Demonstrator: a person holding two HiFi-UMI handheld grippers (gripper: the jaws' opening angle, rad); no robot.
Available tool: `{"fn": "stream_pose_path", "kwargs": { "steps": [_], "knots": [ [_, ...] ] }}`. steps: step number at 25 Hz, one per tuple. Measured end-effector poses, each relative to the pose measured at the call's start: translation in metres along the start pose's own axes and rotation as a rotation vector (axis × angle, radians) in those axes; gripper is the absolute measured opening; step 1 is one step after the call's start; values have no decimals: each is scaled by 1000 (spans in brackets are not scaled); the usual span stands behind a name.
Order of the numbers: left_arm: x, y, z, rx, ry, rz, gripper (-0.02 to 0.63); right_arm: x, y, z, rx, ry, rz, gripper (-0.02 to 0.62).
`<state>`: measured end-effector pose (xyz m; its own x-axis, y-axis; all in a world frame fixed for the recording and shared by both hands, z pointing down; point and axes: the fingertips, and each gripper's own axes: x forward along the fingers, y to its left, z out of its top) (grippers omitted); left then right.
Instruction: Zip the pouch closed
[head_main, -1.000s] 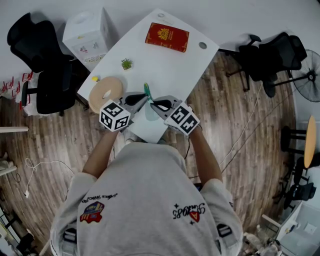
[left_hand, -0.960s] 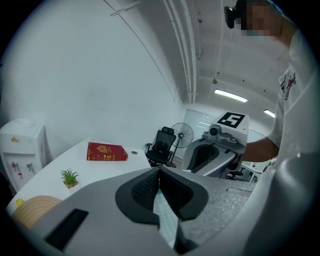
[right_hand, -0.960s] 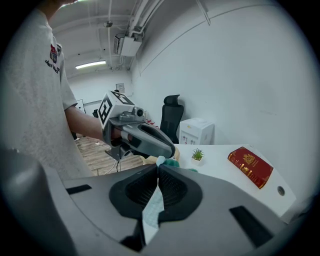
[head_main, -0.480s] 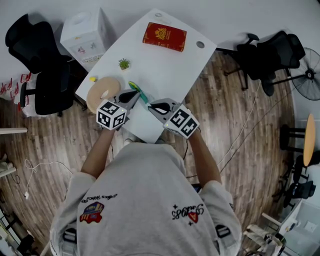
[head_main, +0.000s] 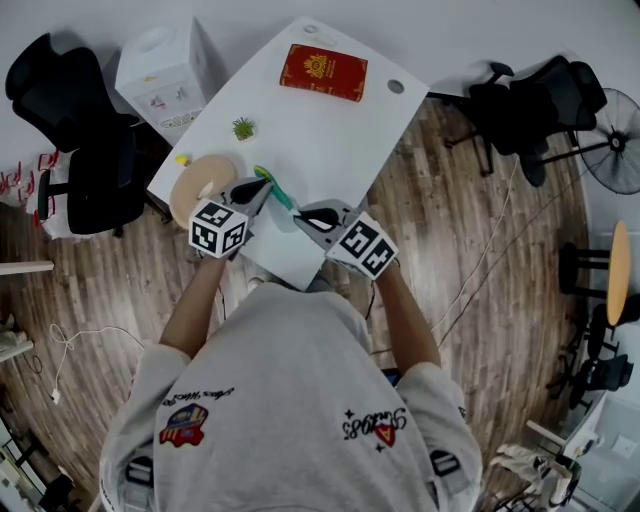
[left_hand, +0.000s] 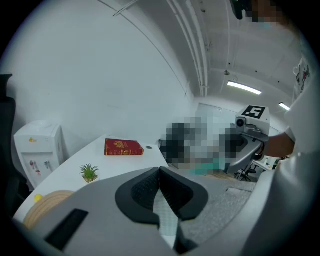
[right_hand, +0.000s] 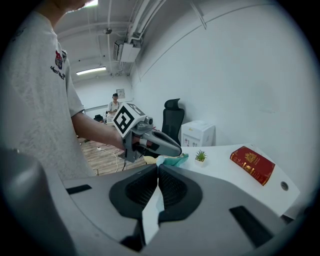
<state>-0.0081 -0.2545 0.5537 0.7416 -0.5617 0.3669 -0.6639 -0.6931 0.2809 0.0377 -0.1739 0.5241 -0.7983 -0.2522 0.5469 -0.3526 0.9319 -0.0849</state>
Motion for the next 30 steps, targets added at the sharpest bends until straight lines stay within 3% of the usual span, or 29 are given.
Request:
{"fn": "stream_pose_path", "kwargs": {
  "steps": [22, 30],
  "knots": [
    [-16, 55, -9, -47, 14, 150, 9, -10, -3, 0, 46, -58, -8, 12],
    [-17, 44, -8, -49, -6, 95, 9, -21, -19, 14, 105, -149, -50, 15]
  ]
}}
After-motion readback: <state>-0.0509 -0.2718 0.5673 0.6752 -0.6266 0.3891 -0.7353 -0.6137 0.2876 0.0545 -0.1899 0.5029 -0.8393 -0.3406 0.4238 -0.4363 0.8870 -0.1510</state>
